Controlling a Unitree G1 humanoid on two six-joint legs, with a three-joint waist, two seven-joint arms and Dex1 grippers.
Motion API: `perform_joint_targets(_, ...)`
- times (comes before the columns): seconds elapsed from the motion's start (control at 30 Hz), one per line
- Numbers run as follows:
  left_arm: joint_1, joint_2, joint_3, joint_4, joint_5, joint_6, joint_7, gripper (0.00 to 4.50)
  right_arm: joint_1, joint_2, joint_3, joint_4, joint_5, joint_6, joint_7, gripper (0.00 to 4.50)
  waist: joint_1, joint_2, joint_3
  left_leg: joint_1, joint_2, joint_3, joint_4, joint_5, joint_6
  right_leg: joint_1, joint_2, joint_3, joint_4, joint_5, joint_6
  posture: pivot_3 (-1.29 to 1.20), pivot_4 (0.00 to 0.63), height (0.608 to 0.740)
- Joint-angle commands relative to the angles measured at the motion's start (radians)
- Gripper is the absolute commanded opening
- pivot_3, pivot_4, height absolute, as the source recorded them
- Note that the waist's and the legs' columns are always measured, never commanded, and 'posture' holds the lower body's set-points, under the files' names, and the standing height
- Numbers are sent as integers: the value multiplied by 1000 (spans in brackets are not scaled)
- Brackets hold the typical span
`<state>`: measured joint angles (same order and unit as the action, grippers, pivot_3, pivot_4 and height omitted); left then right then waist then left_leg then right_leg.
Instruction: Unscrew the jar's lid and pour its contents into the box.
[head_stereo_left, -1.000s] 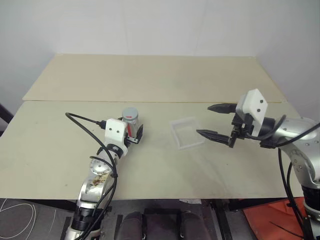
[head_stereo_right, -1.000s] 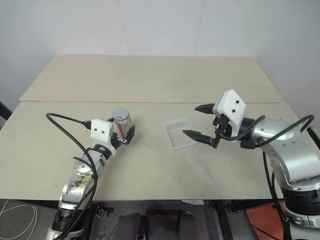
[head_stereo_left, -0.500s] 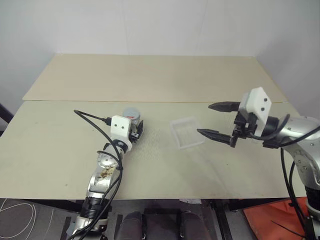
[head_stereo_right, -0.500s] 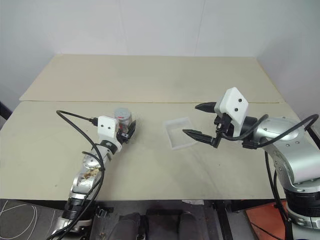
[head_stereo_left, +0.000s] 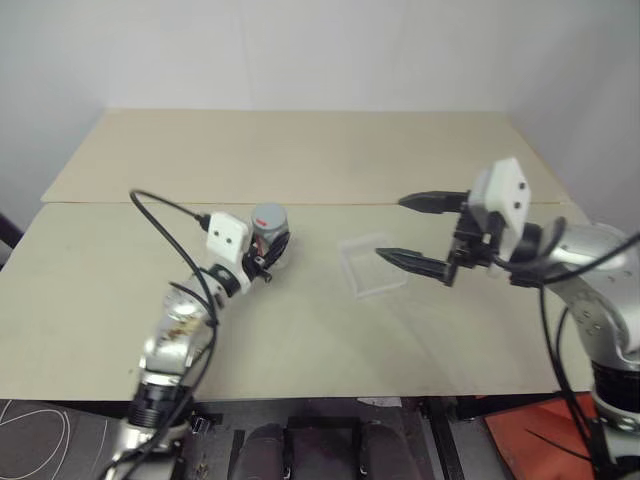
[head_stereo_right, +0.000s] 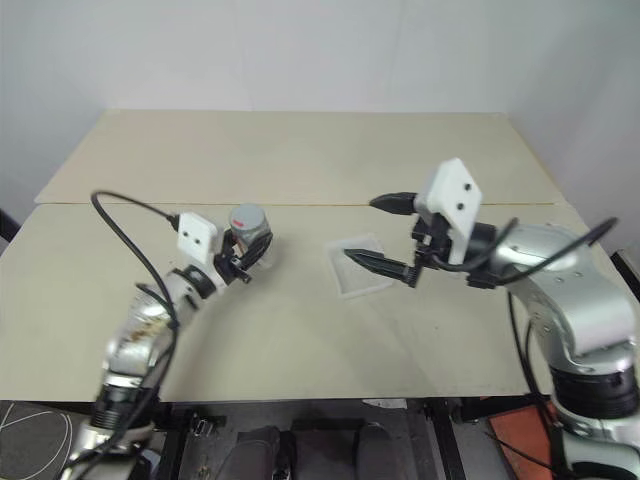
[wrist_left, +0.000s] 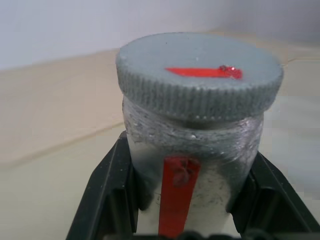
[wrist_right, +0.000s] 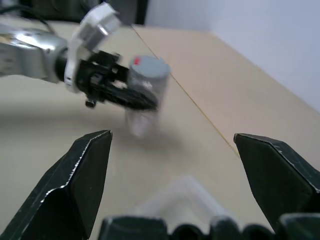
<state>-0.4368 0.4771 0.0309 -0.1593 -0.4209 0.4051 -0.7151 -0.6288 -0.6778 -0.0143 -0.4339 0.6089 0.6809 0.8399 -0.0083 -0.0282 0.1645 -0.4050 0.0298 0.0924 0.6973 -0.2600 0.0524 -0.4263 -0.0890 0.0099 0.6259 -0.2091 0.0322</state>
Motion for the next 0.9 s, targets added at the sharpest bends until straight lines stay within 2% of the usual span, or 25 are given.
perform_joint_targets(0.03,-95,74,7,51,-120,38,-243,1923,-106,66,54,47,7,40,-31,4500,-4,0,0,0,0,0,0,0,0,0,0,0,0,0,0,0,150,740)
perform_joint_targets(0.2,-226,118,-20,160,-168,58,-440,1923,-219,176,134,139,-40,44,-66,4500,-1,0,0,-2,-1,0,0,0,0,-1,0,-1,-1,0,0,0,150,740)
perform_joint_targets(0.33,-277,118,-50,212,-146,31,-540,1923,-252,223,149,159,-39,52,-70,4500,0,0,0,-6,-1,-1,0,0,0,-3,0,-2,0,0,1,0,150,740)
perform_joint_targets(0.7,-299,96,-74,233,-118,0,-600,1923,-256,266,167,177,-34,86,-67,4500,-4,0,0,-7,-1,-1,0,0,0,-5,0,-2,1,0,1,0,150,740)
perform_joint_targets(0.8,-302,97,-76,235,-113,-8,-611,1923,-258,269,173,185,-34,95,-55,3971,-4,0,0,-8,-1,-1,0,0,0,-5,0,-2,1,0,1,0,150,740)
perform_joint_targets(0.9,-321,98,-77,249,-111,-10,-625,1923,-270,270,183,205,-37,90,-30,2999,-4,0,0,-10,-1,-1,0,0,0,-8,0,-2,2,0,1,0,150,740)
